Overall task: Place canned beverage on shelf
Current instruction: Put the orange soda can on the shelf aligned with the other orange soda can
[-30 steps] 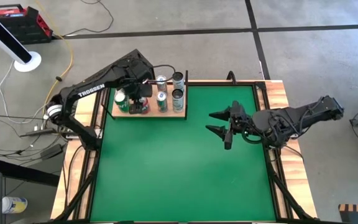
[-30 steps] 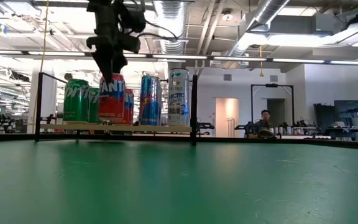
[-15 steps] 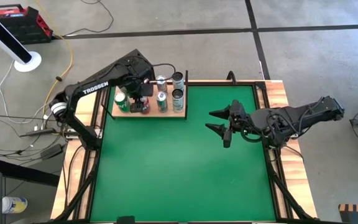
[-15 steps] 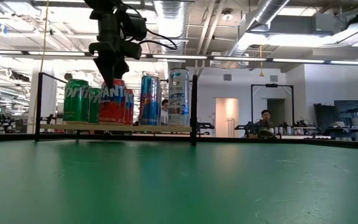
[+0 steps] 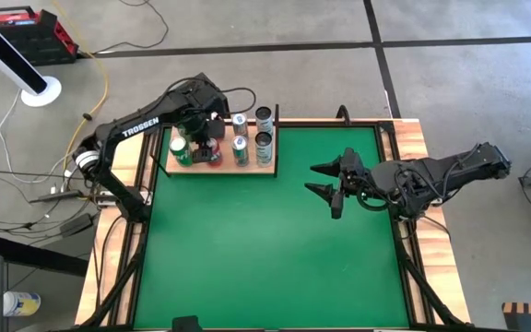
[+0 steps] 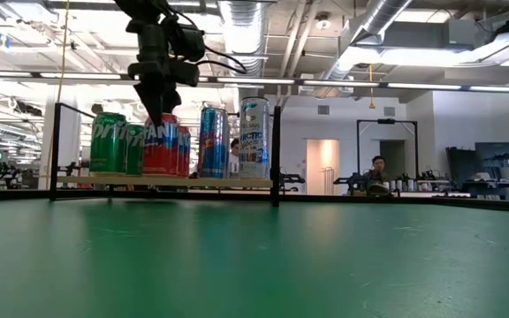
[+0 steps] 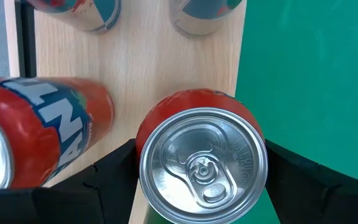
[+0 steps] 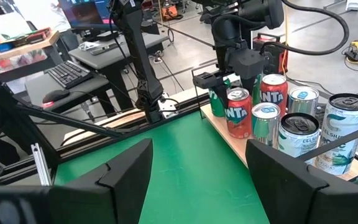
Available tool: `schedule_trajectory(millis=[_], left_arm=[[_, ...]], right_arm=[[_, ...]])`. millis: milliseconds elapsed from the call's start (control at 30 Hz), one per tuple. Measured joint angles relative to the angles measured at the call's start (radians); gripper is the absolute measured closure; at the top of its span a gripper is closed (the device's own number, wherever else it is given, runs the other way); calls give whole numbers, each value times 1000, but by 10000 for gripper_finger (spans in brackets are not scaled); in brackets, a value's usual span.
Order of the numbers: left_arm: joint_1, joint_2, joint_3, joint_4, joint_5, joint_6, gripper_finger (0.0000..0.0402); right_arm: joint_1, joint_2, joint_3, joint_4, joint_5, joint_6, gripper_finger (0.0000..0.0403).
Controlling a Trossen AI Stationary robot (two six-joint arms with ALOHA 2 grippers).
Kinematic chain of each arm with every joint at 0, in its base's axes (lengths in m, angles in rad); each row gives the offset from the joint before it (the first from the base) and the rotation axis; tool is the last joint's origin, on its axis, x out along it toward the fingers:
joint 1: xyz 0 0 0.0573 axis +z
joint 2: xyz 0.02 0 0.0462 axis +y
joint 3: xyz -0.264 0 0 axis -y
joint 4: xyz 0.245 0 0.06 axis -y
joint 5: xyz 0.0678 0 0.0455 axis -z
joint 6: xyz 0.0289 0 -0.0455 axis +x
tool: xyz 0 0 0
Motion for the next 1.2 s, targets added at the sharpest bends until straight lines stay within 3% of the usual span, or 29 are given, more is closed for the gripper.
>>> schedule_trajectory(millis=[500,767,1200], left_arm=[[0,1,-1,8,-8,3,130],[0,1,-1,17,-86,-20,18],[-4,1,-1,15,-53,-45,14]], right_arm=[[0,0,0,0,0,0,122],[0,0,0,0,-1,0,122],[0,0,0,0,-1,-2,122]])
